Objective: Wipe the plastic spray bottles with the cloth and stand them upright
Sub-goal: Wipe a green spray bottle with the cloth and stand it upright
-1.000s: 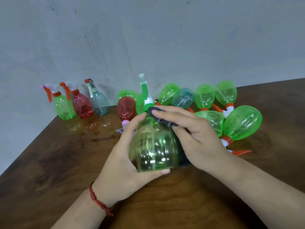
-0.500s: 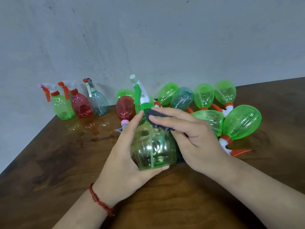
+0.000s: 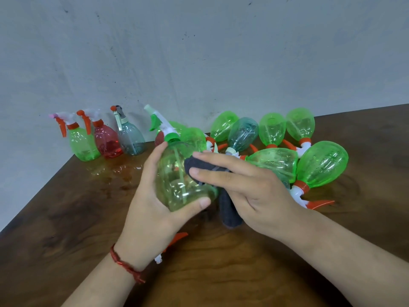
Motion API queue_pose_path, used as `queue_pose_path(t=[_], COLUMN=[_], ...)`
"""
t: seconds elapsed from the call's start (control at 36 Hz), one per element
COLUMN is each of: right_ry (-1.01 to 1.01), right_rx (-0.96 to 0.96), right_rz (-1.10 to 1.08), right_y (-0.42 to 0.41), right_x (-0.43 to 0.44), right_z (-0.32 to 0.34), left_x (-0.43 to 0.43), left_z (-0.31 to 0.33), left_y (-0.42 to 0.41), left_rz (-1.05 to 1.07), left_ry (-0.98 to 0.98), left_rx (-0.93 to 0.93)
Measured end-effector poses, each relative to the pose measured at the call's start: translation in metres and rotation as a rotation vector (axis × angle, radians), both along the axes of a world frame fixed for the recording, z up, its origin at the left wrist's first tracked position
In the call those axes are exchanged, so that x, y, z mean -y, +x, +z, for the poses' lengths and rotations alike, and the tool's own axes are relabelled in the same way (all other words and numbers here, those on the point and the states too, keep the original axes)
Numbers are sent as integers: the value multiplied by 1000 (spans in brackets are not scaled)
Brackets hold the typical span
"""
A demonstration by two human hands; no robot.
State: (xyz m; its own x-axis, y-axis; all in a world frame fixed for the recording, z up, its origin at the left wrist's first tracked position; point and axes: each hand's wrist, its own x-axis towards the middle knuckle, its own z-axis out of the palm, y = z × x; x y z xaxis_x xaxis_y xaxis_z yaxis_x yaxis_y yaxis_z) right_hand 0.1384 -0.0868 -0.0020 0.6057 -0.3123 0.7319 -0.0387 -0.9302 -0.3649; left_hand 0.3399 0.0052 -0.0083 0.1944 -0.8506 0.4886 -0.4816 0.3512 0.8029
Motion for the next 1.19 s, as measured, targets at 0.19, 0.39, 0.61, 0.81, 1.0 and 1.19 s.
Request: queue_pose_path(t=[0.19, 0.39, 0.61, 0.81, 1.0, 1.19], right_ry=[339, 589, 487, 202, 67, 20], right_rx=[129, 261, 226, 142, 28, 48], right_rz=[-64, 23, -20, -65, 26, 26], right_y=[4, 2, 5, 4, 6, 3], right_x=[2, 2, 2, -2, -9, -9], right_z=[7, 15, 8, 2, -4, 1], left_x=[-6, -5, -6, -5, 1, -2], left_z=[-4, -1, 4, 1, 2, 7], left_y=[-8, -7, -5, -5, 1, -1], left_rz=[-148, -267, -147, -95, 105, 57], left_ry=[31, 77, 57, 19, -22, -64], left_rx=[104, -22, 204, 180, 17, -26])
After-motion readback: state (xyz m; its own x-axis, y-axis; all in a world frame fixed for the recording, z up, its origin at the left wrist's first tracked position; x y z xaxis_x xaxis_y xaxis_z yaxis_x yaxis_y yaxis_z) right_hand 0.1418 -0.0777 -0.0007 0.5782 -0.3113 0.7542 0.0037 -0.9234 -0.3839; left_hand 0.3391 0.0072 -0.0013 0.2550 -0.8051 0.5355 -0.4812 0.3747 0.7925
